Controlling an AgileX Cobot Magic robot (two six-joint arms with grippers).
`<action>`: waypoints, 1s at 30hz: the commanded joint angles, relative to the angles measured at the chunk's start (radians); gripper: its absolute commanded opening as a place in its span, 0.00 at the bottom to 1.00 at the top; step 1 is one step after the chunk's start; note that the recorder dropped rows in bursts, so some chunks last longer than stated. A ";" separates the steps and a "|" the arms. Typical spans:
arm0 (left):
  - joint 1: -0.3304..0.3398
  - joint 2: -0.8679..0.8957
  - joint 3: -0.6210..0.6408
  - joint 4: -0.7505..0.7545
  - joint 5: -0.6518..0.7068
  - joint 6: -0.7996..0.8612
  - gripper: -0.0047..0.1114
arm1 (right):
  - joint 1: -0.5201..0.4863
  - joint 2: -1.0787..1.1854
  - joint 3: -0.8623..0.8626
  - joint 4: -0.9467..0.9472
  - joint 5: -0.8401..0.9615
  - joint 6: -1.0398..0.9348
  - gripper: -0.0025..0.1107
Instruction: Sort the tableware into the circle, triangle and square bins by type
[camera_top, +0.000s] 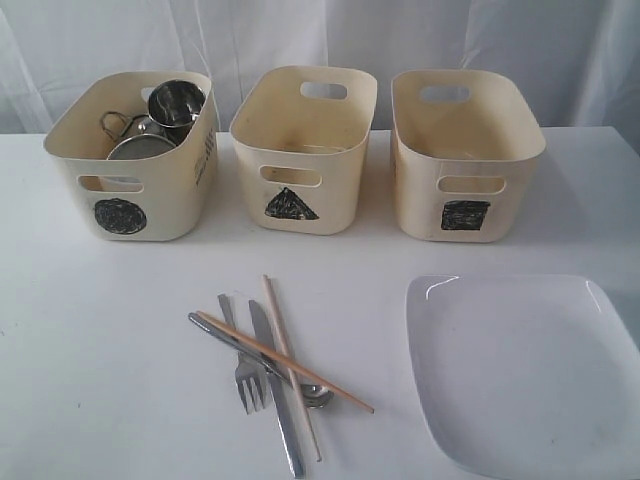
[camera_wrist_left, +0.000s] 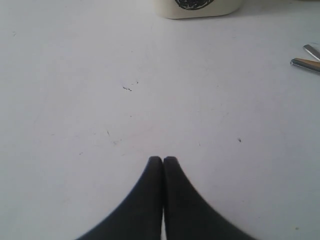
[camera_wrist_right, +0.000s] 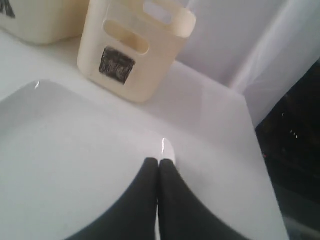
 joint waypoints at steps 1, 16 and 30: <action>0.002 -0.003 0.009 -0.006 0.011 0.003 0.04 | 0.006 -0.003 -0.001 0.123 -0.353 0.092 0.02; 0.002 -0.003 0.009 -0.006 0.011 0.003 0.04 | 0.006 -0.003 -0.102 0.603 -1.104 0.543 0.02; 0.002 -0.003 0.009 -0.006 0.011 0.003 0.04 | 0.006 1.105 -0.862 -1.455 -0.783 1.595 0.02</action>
